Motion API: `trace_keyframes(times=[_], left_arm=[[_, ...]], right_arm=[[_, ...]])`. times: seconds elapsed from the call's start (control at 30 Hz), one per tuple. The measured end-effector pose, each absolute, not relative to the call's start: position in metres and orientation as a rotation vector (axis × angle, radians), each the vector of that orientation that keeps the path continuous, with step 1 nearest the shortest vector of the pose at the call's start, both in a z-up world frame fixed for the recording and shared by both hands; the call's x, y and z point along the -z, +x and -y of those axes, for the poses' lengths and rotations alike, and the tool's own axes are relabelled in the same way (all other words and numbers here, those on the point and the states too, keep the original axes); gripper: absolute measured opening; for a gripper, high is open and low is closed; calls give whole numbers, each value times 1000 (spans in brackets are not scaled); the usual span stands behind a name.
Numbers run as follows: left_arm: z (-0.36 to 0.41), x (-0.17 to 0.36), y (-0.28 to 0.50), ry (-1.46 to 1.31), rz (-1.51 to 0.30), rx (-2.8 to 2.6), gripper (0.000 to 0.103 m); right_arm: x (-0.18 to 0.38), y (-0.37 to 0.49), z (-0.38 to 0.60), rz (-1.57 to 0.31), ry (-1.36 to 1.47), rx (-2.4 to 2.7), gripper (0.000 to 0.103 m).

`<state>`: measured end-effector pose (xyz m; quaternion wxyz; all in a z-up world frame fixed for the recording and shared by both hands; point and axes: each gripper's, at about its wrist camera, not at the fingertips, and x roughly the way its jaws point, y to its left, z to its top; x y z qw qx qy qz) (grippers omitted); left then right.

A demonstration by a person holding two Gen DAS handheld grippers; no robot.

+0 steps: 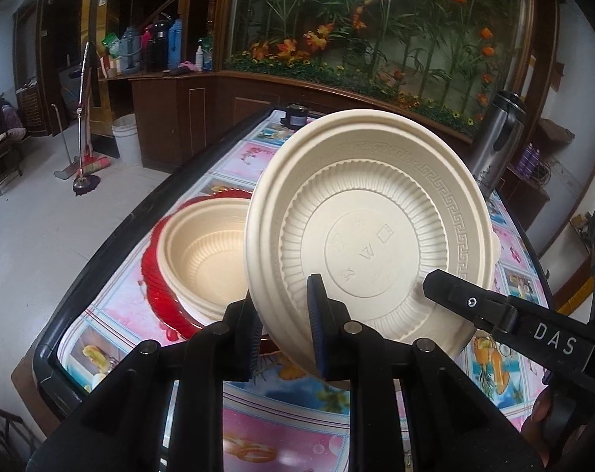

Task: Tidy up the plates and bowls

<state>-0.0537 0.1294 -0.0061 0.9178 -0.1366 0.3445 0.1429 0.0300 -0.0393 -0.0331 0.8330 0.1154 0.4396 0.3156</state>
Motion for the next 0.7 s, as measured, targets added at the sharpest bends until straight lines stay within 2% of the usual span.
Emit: trace_keyframes(times=[0.7], left_arm=[[-168,-1,-60,-313,-699,-380,19]], right_arm=[[18,36,-17,-961,188,-764,13]])
